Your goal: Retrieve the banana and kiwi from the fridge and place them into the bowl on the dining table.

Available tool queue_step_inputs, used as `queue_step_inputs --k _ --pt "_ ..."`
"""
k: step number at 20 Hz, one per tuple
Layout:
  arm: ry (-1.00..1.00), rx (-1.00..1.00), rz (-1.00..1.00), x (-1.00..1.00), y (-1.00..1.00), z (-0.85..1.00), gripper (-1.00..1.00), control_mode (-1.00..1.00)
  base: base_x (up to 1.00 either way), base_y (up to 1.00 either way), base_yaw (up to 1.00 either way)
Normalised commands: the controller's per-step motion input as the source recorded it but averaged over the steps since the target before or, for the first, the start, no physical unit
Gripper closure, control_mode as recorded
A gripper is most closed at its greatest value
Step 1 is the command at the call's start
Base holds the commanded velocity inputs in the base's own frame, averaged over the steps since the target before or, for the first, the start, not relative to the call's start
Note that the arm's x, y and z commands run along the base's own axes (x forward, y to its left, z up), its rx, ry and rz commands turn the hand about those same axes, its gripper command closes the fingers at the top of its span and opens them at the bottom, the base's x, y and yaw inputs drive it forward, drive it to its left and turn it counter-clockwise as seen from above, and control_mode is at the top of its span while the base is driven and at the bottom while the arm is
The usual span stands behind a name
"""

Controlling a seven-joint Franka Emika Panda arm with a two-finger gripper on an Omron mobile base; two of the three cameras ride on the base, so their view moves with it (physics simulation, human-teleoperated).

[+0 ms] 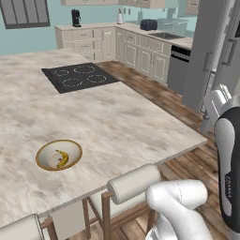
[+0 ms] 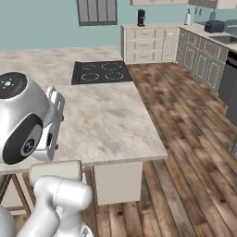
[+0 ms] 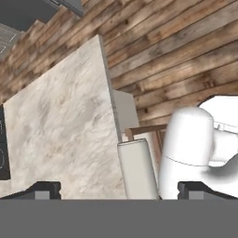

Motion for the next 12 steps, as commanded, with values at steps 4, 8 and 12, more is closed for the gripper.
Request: queue_step_inputs --k 4,8,12 --pt "-0.07 0.0 -0.08 0.0 -0.38 -0.09 -1.0 -1.0 0.0 0.0 0.0" --pt "0.0 0.0 -0.07 0.0 -0.38 0.0 -1.0 -1.0 0.0 0.0 0.0" --pt "0.0 0.0 -0.08 -0.02 -0.33 -0.01 -1.0 -1.0 0.0 0.0 0.0"
